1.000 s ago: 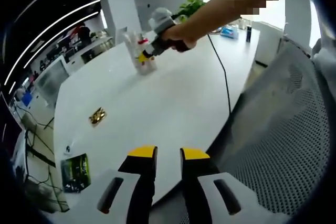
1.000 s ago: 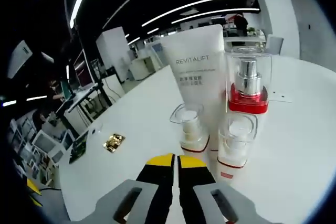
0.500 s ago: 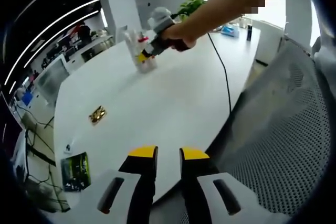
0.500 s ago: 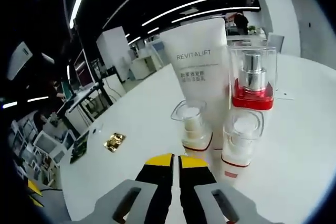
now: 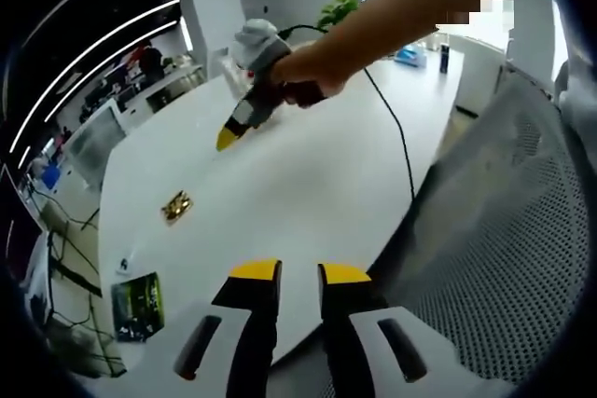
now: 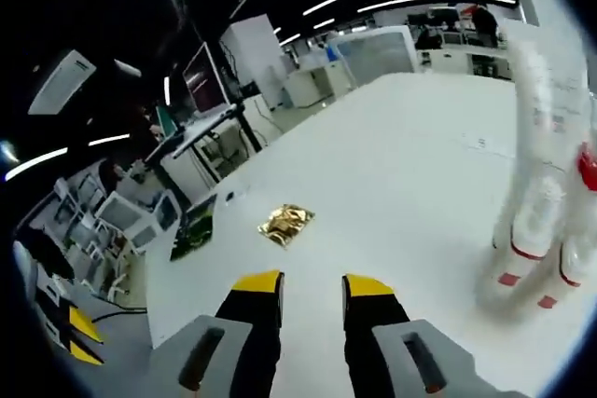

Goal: Arrange the skincare products in the storage area until every visible bottle or jar stands upright without overlapping.

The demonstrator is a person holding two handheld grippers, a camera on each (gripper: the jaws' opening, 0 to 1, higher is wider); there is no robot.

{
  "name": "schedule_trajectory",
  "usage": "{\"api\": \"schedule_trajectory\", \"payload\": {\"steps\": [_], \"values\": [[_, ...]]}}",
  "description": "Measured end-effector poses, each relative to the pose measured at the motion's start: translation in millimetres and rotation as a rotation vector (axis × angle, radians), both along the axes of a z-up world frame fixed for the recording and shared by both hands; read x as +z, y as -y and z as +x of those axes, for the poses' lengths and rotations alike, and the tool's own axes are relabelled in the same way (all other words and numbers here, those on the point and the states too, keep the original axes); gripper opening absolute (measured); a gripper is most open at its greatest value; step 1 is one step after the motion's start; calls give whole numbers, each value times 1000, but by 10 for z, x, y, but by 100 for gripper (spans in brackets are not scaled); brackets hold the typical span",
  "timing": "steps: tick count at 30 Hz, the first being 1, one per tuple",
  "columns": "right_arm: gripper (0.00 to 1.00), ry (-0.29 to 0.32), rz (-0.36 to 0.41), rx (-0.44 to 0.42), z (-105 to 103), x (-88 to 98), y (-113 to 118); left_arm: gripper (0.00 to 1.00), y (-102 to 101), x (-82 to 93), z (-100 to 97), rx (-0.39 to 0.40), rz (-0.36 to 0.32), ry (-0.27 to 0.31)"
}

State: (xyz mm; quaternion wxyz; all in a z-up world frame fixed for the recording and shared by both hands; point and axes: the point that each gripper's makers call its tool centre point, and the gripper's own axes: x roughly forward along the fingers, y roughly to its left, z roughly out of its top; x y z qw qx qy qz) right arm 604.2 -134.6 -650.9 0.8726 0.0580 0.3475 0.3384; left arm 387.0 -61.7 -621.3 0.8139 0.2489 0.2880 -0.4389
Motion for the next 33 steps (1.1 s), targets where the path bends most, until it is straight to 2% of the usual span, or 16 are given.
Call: {"api": "schedule_trajectory", "payload": {"steps": [2, 7, 11, 12, 13, 17, 20, 21, 23, 26, 27, 28, 29, 31, 32, 33], "values": [[28, -4, -2, 39, -2, 26, -157, 13, 11, 7, -3, 2, -8, -4], [41, -5, -43, 210, 59, 58, -813, 13, 3, -26, -20, 3, 3, -20], [54, -28, -123, 338, 37, 27, -1355, 13, -10, -32, -12, 11, 8, -24], [56, -34, -166, 371, 42, 1, -1486, 13, -15, -35, -12, 13, 10, -25], [58, -19, -188, 395, 65, -6, -1593, 13, -17, -40, -14, 14, 12, -27], [67, -23, -276, 452, 123, -101, -2029, 13, -33, -52, -15, 18, 21, -32], [76, -26, -291, 478, 129, -174, -2305, 12, -40, -49, -9, 21, 21, -30], [80, -45, -306, 478, 123, -242, -2413, 12, -40, -50, -7, 22, 22, -31], [82, -93, -379, 503, 83, -389, -2483, 11, -46, -56, -8, 24, 24, -34], [83, -90, -453, 522, 74, -537, -2627, 11, -46, -61, -11, 25, 26, -36], [84, -97, -458, 518, 70, -575, -2672, 10, -46, -58, -12, 26, 25, -36], [85, -139, -485, 476, 52, -625, -2677, 10, -44, -53, -14, 26, 22, -36], [86, -153, -490, 464, 48, -653, -2705, 10, -32, -38, -18, 25, 13, -34], [87, -152, -544, 464, 52, -743, -2740, 9, -28, -18, -16, 24, 6, -25], [90, -138, -610, 477, 55, -795, -2716, 7, -28, -17, -15, 25, 5, -26], [93, -137, -644, 487, 47, -825, -2711, 6, -28, -19, -13, 27, 3, -31]]}}
